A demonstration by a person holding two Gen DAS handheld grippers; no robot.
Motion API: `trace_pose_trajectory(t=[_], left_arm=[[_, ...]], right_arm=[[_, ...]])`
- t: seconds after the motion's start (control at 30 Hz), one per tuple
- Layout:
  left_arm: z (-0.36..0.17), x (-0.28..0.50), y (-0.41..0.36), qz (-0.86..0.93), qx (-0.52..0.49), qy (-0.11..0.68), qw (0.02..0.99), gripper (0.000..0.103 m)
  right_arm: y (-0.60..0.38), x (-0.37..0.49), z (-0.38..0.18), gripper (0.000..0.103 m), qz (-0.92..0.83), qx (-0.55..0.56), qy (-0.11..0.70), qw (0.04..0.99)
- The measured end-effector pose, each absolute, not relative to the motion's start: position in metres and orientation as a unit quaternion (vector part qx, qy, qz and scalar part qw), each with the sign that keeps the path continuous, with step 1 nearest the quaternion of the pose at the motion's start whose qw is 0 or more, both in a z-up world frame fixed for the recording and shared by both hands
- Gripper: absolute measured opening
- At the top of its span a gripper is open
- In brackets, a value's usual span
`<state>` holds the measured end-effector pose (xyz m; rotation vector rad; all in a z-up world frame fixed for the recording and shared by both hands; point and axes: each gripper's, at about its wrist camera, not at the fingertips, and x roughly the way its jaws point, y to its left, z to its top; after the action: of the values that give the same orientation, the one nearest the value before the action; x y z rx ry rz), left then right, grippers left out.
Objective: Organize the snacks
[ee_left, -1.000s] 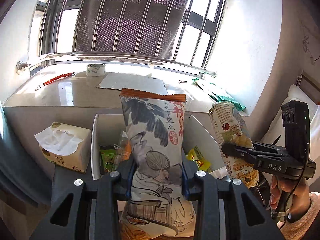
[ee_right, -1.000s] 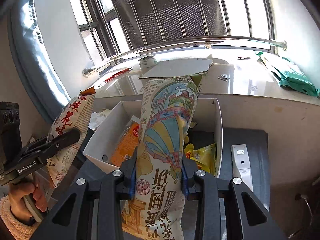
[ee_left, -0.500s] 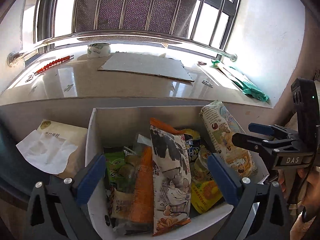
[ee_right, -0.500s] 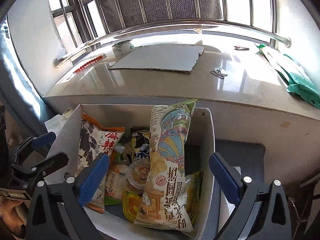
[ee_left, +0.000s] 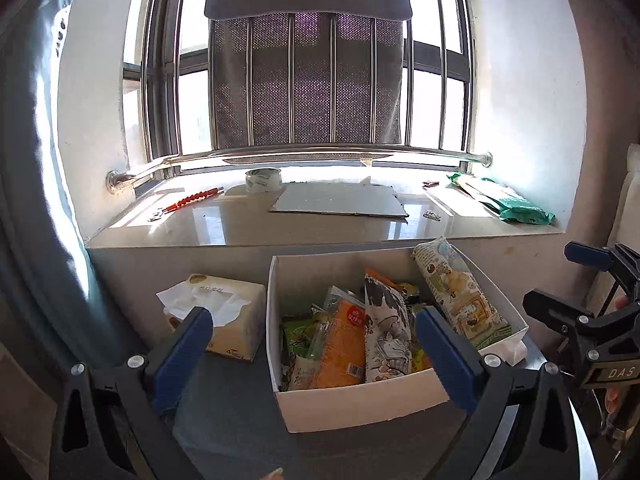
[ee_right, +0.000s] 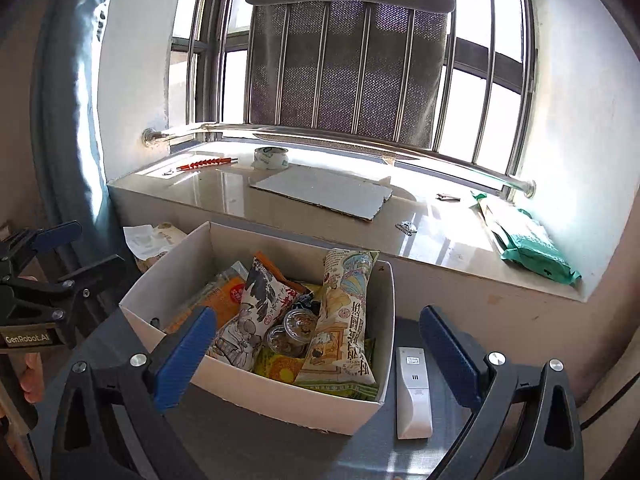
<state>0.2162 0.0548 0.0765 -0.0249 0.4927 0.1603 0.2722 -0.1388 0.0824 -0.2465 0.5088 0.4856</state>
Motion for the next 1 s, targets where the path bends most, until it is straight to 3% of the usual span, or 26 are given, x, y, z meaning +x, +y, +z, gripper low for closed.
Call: trace_pose_trajectory(t=[0.5,1.0], left_arm=[[0.051,0.069,0.019,0.036,-0.051,0.292,0.954,0.103],[0.045,0.034,-0.002,0.035,-0.046,0.299,0.952,0.103]], right_arm=[[-0.202,0.134,0.054,0.103,0.259,-0.040,0.300,0.917],[-0.213,0.096,0.040,0.103,0.272,-0.010,0.323,0.906]])
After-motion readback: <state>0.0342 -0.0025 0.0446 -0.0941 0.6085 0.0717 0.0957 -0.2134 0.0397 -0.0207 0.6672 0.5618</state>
